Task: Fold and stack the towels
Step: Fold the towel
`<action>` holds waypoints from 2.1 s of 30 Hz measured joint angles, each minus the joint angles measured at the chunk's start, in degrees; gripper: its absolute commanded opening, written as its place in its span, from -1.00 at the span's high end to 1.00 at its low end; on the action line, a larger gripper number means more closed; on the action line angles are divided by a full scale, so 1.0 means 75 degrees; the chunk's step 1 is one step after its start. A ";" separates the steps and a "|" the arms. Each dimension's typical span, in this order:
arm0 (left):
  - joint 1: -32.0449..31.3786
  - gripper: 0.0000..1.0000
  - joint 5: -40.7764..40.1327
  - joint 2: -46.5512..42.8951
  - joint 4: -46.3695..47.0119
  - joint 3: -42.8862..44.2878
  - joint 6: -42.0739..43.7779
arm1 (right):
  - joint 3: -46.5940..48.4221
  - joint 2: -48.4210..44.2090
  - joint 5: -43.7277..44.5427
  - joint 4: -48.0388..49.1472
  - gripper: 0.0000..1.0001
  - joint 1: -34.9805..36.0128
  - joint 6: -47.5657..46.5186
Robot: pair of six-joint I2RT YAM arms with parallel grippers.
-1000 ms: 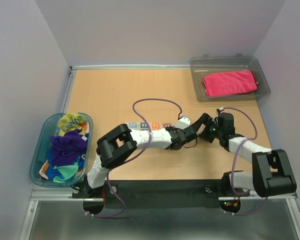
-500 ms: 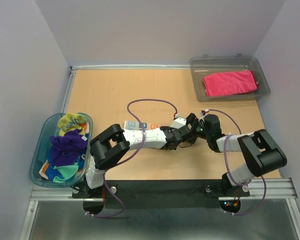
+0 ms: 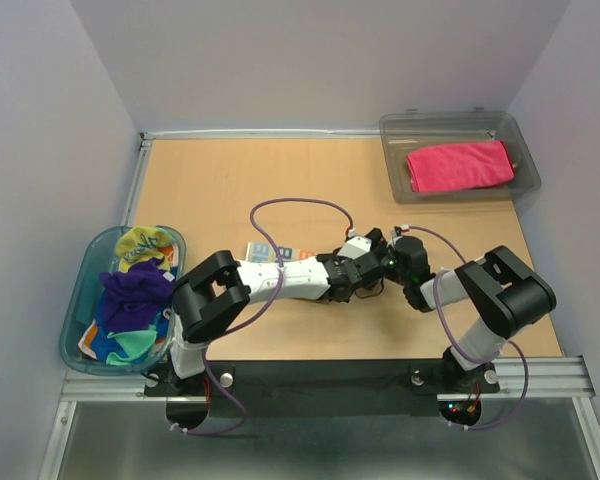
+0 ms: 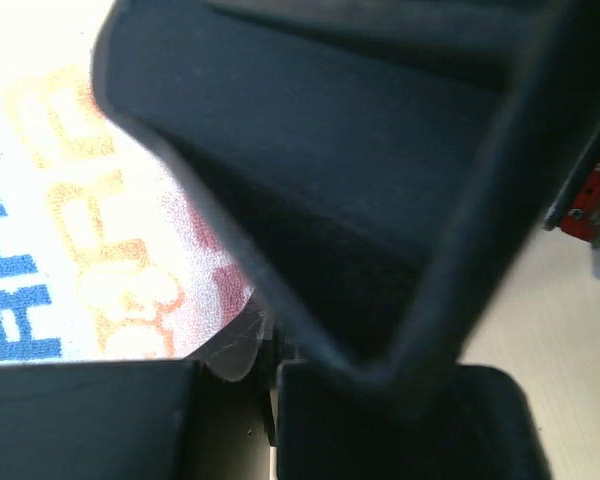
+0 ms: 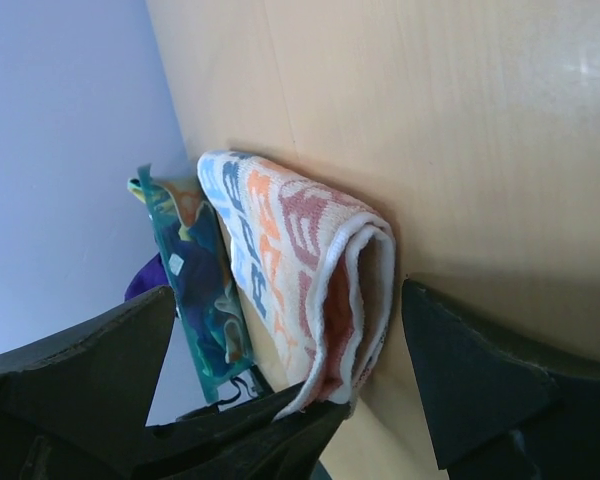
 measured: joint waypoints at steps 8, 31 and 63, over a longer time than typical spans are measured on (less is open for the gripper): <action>-0.0035 -0.35 -0.0111 -0.0128 0.0117 -0.0256 -0.0064 | -0.0119 -0.0697 0.0251 -0.0901 -0.99 -0.0385 -0.0758; 0.4648 -0.33 0.0720 -0.4048 0.1402 -0.4371 -0.0312 | 0.1530 -0.2602 0.1139 -0.6006 -0.27 -0.0286 -0.4264; 0.3512 -0.28 0.2422 -0.6432 0.3433 -0.6572 -0.2815 | 0.2349 -0.2664 0.1862 -0.7321 -0.08 0.0335 -0.5397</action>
